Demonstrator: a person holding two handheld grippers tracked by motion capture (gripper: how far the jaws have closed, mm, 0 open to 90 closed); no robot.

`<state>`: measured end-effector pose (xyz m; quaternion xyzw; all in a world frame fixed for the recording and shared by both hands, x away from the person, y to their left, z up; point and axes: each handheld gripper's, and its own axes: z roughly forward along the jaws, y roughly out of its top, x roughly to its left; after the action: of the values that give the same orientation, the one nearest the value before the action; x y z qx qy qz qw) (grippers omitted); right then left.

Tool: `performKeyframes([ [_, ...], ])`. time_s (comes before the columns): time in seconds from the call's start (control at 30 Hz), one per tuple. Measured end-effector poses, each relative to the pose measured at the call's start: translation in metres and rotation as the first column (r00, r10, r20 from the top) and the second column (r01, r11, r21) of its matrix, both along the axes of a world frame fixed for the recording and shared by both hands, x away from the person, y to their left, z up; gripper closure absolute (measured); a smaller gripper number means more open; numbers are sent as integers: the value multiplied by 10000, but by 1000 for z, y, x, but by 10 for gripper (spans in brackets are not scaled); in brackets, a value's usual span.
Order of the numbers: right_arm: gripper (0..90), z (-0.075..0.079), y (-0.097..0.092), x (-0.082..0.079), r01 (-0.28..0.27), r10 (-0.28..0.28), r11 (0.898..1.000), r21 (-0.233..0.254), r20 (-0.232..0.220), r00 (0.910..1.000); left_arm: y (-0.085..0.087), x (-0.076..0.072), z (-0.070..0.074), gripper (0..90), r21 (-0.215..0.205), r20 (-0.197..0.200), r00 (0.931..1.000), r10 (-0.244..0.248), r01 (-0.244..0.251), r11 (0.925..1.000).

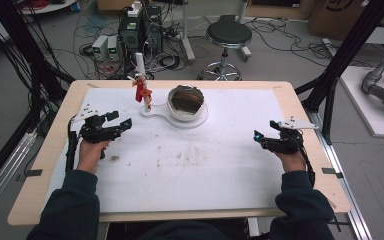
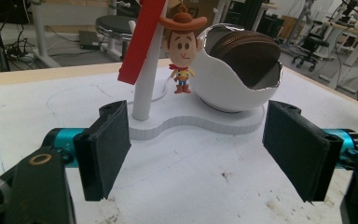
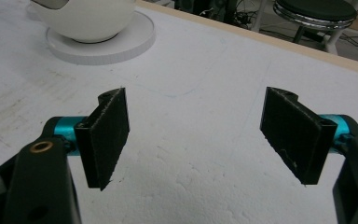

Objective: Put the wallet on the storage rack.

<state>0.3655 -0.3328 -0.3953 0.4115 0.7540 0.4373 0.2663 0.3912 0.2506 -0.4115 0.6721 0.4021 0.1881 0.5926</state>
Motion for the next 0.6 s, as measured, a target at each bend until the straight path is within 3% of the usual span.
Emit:
performKeyframes([
  [0.6, 242, 0, 1, 0, -21, 21, 10000, -24, 27, 10000, 0, 0, 0, 231, -6, -5, 10000, -30, 30, 10000],
])
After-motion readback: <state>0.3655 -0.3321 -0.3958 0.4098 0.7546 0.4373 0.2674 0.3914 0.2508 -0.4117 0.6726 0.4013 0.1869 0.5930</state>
